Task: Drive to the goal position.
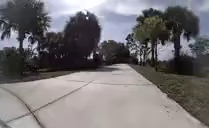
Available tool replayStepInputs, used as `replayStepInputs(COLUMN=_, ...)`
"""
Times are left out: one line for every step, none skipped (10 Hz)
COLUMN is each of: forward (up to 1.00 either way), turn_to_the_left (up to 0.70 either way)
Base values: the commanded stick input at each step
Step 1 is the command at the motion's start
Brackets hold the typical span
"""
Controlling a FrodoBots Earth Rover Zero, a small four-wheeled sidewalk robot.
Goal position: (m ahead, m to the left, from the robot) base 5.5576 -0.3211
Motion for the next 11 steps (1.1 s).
replayStepInputs(forward=0.85, turn_to_the_left=0.0)
replayStepInputs(forward=0.85, turn_to_the_left=0.0)
replayStepInputs(forward=0.85, turn_to_the_left=0.0)
replayStepInputs(forward=0.85, turn_to_the_left=0.0)
replayStepInputs(forward=0.85, turn_to_the_left=0.0)
replayStepInputs(forward=0.85, turn_to_the_left=0.0)
replayStepInputs(forward=0.85, turn_to_the_left=0.0)
replayStepInputs(forward=0.85, turn_to_the_left=0.0)
replayStepInputs(forward=0.85, turn_to_the_left=0.0)
replayStepInputs(forward=0.85, turn_to_the_left=0.0)
replayStepInputs(forward=0.85, turn_to_the_left=0.0)
